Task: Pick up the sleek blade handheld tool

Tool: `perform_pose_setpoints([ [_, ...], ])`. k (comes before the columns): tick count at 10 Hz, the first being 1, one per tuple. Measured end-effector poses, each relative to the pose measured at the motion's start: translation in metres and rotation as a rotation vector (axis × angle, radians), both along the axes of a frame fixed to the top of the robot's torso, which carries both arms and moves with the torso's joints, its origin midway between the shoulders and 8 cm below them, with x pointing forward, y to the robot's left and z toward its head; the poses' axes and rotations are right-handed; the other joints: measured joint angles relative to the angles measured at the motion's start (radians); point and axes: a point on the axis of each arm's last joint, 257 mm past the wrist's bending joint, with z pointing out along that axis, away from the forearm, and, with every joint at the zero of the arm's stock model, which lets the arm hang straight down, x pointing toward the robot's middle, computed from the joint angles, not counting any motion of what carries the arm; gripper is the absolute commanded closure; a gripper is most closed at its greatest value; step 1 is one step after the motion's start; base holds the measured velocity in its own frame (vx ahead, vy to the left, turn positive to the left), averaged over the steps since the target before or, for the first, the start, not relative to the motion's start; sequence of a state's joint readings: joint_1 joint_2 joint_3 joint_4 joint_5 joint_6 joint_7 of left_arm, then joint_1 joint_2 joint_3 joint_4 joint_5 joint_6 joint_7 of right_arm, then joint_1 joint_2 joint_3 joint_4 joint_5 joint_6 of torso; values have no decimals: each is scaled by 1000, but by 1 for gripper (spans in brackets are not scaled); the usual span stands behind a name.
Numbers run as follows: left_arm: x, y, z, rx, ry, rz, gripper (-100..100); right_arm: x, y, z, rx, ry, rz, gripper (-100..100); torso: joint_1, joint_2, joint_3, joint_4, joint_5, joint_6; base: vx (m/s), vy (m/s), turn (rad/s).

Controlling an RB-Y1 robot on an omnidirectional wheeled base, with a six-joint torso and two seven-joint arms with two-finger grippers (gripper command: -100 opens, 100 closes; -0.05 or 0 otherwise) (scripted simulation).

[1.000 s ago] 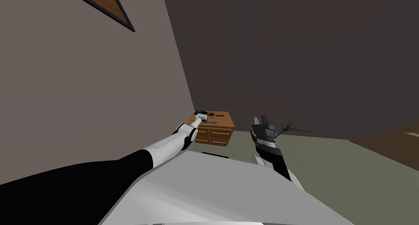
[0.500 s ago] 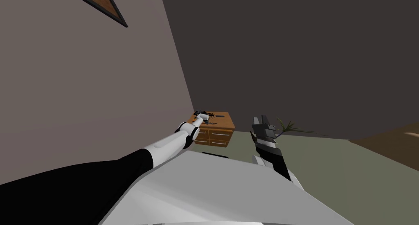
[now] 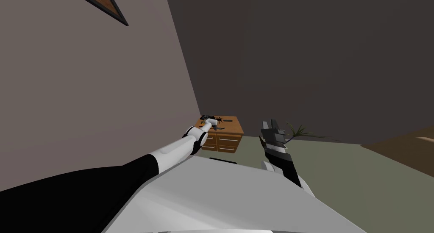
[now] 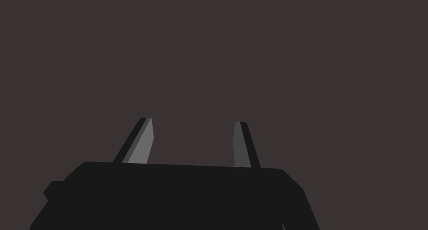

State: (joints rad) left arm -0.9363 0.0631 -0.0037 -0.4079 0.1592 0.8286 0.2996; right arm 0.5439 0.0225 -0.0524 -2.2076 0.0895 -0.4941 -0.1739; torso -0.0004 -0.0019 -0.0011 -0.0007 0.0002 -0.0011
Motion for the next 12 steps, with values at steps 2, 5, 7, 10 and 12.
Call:
perform_pose_setpoints([
  [2, 2, -3, 4, -2, 6, -1, -100, 0, 0, 0, 0, 0, 0, 0, 0, 2, 1, 0, 0, 0, 8, 1, -6],
  [5, -5, -15, 0, -8, 25, -11, -100, 0, 0, 0, 0, 0, 0, 0, 0, 1, 1, 0, 0, 0, 9, 1, -2],
  [7, -7, -14, -3, -6, 30, -10, 0, 0, 0, 0, 0, 0, 0, 0, 0, 2, 1, 1, 0, 0, 0, 0, 0],
  [10, -9, -11, -8, -7, 32, -29, -100, 0, 0, 0, 0, 0, 0, 0, -3, 0, 0, 0, -1, 0, 34, -59, 118],
  [12, -12, -8, -12, -7, 34, -49, -100, 0, 0, 0, 0, 0, 0, 0, -5, -1, 0, 0, -1, 0, 45, -86, 90],
])
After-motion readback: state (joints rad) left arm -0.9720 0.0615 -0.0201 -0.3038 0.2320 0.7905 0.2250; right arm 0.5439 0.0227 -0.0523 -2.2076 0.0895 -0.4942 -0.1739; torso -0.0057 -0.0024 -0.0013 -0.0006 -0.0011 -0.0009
